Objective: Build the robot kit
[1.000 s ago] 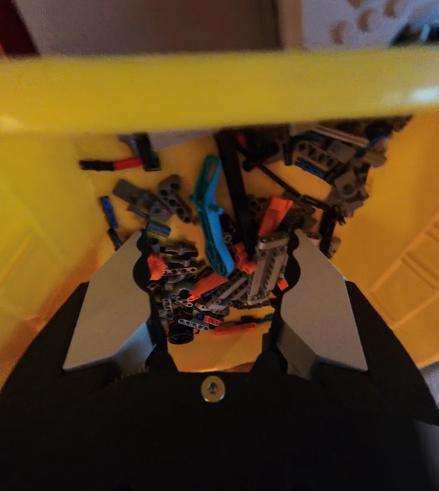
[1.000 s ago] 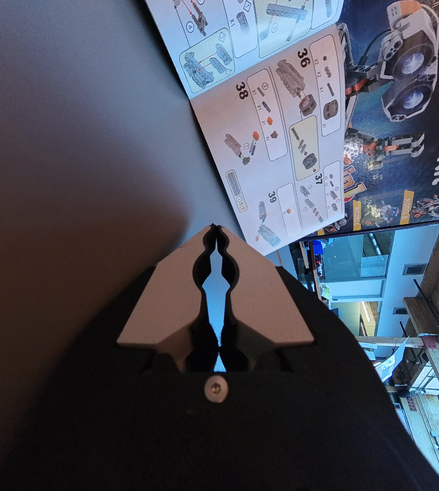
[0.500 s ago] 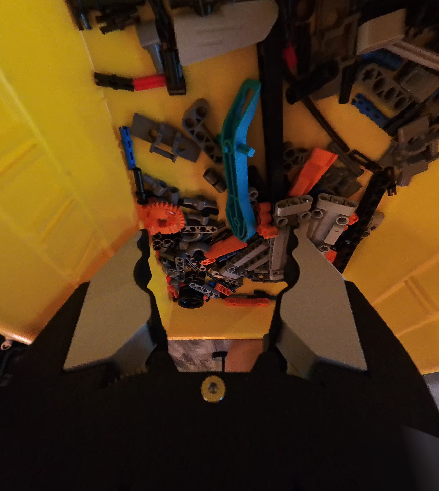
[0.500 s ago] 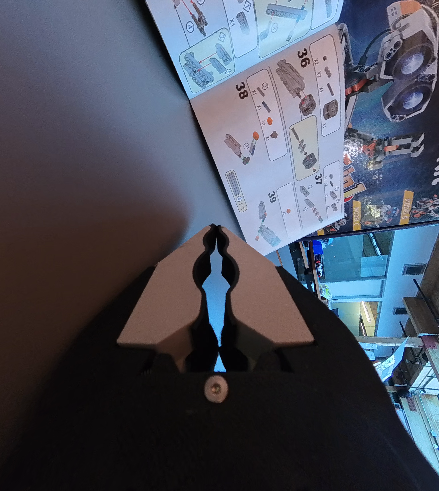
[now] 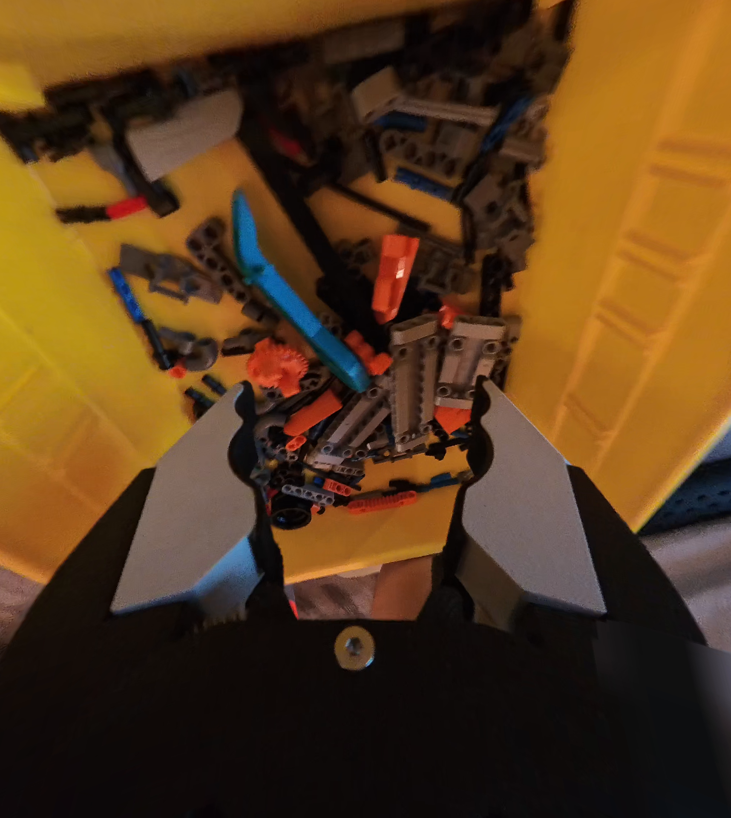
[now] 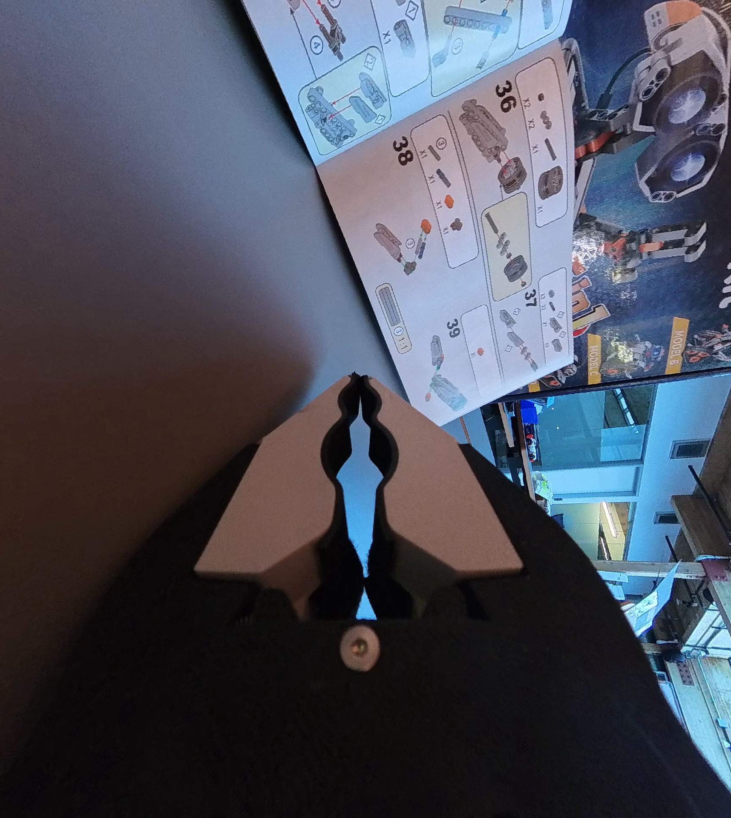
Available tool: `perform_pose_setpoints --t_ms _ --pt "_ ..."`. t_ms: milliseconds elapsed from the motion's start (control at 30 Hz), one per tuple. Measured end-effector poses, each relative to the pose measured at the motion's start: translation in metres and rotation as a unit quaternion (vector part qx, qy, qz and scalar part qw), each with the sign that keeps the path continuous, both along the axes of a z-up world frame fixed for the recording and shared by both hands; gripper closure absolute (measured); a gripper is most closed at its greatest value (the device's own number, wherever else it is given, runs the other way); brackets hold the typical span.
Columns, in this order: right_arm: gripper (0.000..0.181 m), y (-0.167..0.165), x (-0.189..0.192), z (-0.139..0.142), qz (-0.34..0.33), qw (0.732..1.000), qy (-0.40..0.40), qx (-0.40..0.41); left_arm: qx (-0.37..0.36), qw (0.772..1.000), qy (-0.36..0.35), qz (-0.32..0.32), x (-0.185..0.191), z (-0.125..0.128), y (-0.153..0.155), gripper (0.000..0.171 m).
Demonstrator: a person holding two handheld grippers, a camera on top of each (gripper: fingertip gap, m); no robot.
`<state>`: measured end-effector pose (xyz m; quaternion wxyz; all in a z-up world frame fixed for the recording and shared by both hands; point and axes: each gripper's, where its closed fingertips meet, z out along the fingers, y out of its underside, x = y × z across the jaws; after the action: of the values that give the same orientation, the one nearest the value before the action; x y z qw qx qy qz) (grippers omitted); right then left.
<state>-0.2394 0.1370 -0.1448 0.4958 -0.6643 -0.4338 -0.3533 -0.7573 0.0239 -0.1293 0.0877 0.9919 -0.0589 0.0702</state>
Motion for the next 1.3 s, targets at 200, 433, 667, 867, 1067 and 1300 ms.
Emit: perform_pose_setpoints --t_ms 200,433,667,867,1067,1300 --pt "0.181 0.000 0.000 0.000 0.000 1.000 0.000 0.000 -0.073 0.995 0.035 0.056 -0.026 -0.014 -0.025 0.075" --pt "0.181 0.000 0.000 0.000 0.000 1.000 0.000 0.000 -0.119 0.987 0.063 0.087 -0.040 -0.019 -0.048 0.075" --pt "0.181 0.000 0.000 0.000 0.000 1.000 0.000 0.000 -0.164 0.983 0.036 0.071 -0.033 -0.028 -0.059 0.081" --pt "0.181 0.000 0.000 0.000 0.000 1.000 0.000 0.000 -0.138 0.990 0.011 -0.017 -0.005 -0.023 -0.052 0.121" --pt "0.181 0.000 0.000 0.000 0.000 1.000 0.000 0.000 -0.114 0.993 0.006 -0.011 -0.005 -0.012 -0.053 0.099" --pt "0.181 0.000 0.000 0.000 0.000 1.000 0.000 0.000 -0.071 0.996 0.022 0.056 -0.027 -0.009 -0.031 0.096"
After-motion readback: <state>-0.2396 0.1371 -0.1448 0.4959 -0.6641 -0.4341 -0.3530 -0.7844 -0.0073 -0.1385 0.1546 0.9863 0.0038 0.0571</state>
